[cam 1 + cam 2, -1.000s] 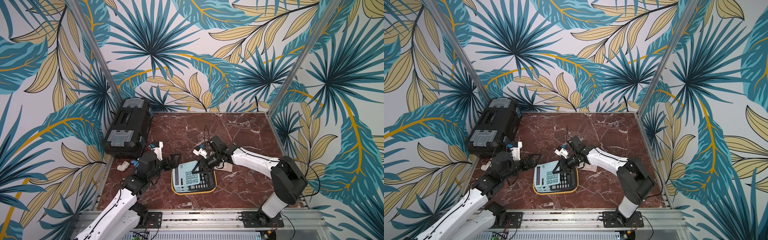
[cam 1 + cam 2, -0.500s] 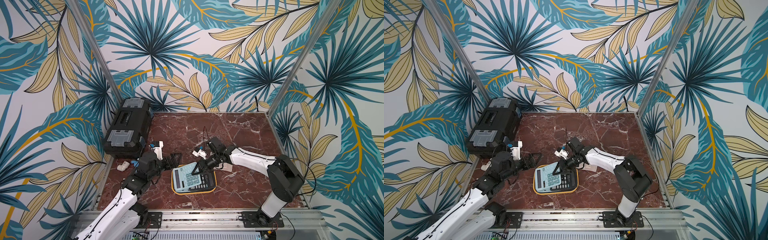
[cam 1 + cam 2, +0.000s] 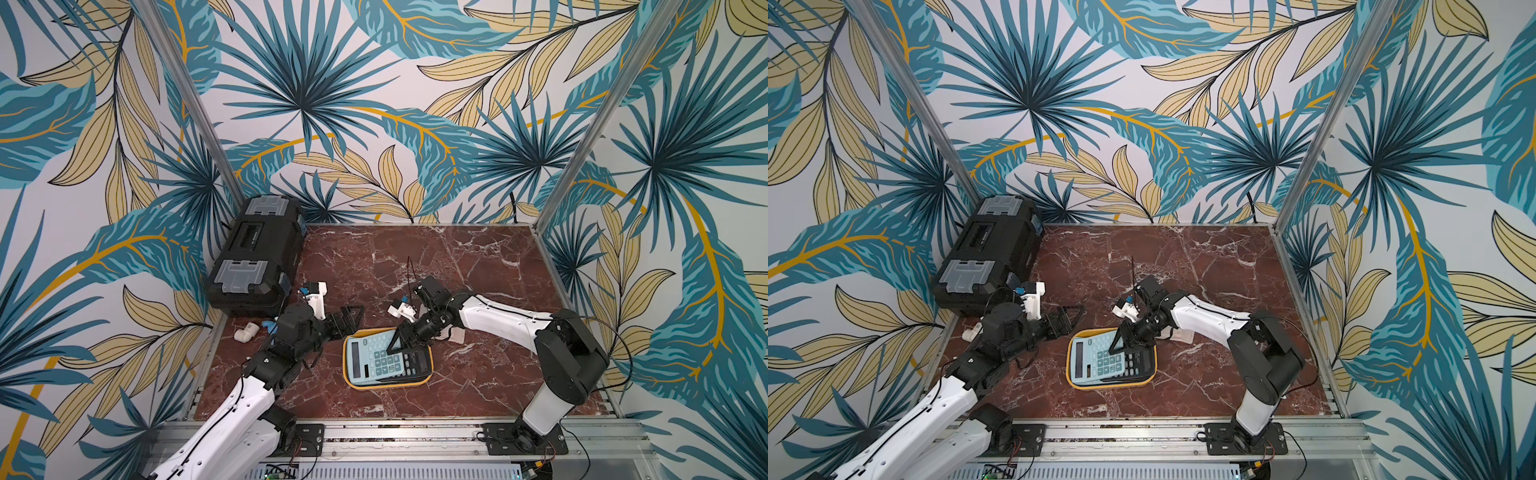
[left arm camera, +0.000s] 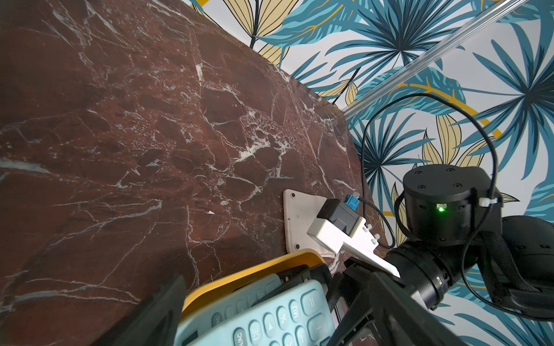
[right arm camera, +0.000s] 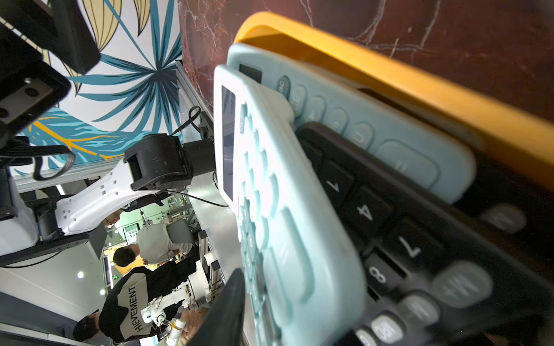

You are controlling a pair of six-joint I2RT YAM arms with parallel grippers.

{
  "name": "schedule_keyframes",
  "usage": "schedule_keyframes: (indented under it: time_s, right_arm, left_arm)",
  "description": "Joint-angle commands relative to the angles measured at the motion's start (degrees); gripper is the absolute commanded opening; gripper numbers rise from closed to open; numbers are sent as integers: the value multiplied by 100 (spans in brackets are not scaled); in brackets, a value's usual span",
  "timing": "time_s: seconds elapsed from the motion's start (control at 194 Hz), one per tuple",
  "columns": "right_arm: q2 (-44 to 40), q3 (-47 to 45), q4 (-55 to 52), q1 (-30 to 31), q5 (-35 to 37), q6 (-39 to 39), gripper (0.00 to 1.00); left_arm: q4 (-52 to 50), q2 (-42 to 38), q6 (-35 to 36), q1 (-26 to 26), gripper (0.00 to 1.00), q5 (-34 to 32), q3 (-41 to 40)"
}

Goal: Put the calculator in the storage box
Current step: Place the calculator in the storage box.

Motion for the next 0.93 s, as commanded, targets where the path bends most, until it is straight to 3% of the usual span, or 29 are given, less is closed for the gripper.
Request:
schedule_keyframes:
  time_s: [0.0, 0.651, 0.925]
  right_arm:
    - [-146, 165, -372, 25, 225, -233, 40]
    - [-501, 410, -1133, -109, 1315, -487, 42]
    - [-725, 354, -1155, -124, 1373, -462, 42]
  left_arm:
    - [146, -42, -11, 36, 100, 76, -179]
    - [-117, -59, 277, 35, 100, -3, -110]
    - [-283, 65, 425, 36, 100, 149, 9]
